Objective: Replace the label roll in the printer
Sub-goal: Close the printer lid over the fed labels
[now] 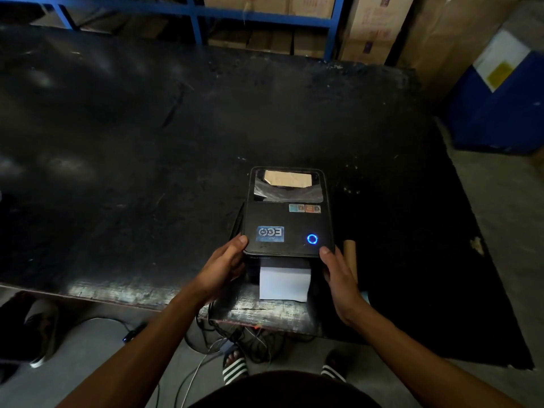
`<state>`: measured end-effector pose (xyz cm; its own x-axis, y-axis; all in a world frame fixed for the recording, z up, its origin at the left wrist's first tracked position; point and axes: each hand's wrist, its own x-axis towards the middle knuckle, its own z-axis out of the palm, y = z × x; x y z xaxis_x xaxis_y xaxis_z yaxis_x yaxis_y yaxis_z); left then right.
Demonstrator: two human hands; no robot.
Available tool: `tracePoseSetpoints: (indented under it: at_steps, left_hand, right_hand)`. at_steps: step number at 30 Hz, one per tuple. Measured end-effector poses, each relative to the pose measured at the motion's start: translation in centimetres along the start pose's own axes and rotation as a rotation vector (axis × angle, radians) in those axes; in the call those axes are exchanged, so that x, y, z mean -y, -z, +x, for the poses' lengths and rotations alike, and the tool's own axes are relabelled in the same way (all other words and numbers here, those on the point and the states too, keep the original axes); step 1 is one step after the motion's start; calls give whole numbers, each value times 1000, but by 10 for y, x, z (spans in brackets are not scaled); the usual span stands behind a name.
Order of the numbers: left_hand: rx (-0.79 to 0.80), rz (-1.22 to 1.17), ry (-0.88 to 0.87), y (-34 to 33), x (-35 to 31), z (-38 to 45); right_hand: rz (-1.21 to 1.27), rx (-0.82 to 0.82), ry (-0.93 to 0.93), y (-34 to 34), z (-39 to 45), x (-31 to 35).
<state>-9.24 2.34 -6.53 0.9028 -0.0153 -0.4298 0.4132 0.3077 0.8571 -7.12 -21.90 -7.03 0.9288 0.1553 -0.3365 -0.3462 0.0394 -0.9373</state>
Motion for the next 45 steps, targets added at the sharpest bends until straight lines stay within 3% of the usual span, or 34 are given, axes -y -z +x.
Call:
tracePoseSetpoints:
  at_steps: [30, 45]
  left_hand:
    - [-22, 39, 95, -3, 12, 1]
    - [-17, 57, 57, -11, 9, -4]
  right_hand:
    - [-26, -12, 55, -7, -1, -5]
    - [-11, -35, 59, -10, -3, -5]
